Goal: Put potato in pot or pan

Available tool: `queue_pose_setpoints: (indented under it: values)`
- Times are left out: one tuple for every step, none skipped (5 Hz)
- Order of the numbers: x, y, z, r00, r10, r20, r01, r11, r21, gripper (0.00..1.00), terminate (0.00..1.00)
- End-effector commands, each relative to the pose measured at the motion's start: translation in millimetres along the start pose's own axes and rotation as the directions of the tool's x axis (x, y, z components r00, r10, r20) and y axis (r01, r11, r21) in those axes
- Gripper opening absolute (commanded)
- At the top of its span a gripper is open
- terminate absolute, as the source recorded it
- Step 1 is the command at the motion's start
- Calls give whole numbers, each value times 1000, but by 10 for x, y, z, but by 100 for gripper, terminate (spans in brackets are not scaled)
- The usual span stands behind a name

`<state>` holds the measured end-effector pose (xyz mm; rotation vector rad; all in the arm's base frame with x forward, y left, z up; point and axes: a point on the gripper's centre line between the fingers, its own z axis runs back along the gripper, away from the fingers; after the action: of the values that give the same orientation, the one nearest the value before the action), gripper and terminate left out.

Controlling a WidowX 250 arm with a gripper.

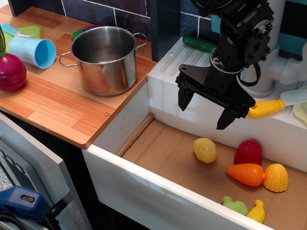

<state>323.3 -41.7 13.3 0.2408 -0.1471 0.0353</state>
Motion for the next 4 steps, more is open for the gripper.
queue_pose_setpoints:
  values:
    - [0, 0, 0, 1000, 0, 0, 0, 1000, 0, 100, 0]
    - [37, -61, -141, 1000, 15, 15, -14, 999, -35, 100, 0]
    - [-22, -67, -323, 999, 33, -8, -34, 995, -89, 100, 0]
    - [-27, -86, -452, 999, 38, -1, -38, 994, -103, 100, 0]
